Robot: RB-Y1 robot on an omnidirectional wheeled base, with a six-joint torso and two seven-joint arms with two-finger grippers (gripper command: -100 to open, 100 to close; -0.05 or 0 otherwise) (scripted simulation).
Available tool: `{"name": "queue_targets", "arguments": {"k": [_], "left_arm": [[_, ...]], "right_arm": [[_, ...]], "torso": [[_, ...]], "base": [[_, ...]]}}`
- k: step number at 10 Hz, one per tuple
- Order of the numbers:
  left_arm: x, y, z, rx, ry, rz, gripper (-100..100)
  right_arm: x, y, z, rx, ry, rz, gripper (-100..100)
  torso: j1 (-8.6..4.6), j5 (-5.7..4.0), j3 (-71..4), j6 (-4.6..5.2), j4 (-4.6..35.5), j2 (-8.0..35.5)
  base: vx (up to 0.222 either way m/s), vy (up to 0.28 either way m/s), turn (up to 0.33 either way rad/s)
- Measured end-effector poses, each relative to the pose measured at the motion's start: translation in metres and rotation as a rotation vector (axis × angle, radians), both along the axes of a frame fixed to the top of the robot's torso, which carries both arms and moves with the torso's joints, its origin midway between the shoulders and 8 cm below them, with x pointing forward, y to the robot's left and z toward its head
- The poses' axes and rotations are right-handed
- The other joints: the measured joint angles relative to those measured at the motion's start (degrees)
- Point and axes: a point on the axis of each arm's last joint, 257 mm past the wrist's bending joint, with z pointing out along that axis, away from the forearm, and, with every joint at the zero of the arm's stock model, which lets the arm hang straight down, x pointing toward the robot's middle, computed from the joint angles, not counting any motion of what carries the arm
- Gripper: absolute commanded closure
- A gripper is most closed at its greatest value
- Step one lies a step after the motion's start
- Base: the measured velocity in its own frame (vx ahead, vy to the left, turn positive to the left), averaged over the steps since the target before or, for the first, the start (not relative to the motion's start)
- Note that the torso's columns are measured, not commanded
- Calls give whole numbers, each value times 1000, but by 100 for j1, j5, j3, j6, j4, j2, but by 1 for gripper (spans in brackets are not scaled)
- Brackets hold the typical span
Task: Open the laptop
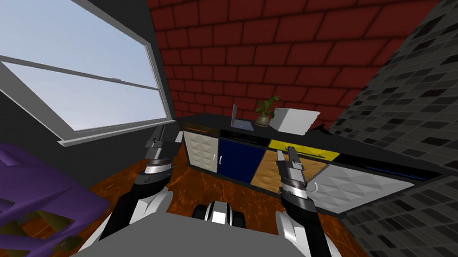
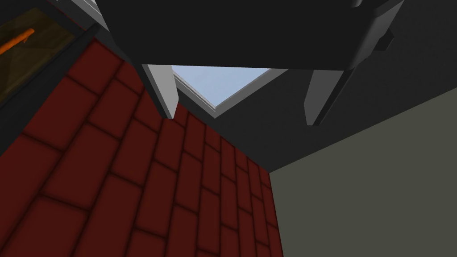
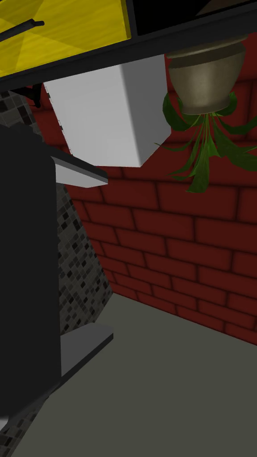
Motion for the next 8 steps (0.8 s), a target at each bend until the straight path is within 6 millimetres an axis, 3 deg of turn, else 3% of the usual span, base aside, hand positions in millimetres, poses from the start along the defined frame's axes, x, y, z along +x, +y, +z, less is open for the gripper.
{"name": "queue_targets", "arguments": {"k": [2,5,8], "left_arm": [[0,0,0,0,1,0,0],[0,0,0,-1,1,0,0],[0,0,0,-1,0,0,0]], "right_arm": [[5,-2,-7,-63,33,-3,-100],[14,-10,-20,-170,95,-31,-100],[25,-31,-40,-307,182,-92,-100]], "torso": [[30,9,-502,0,247,254],[8,3,-536,0,269,268],[0,1,-538,1,268,267]], "base": [[-38,145,-34],[-40,202,-32],[-39,243,-28]]}}
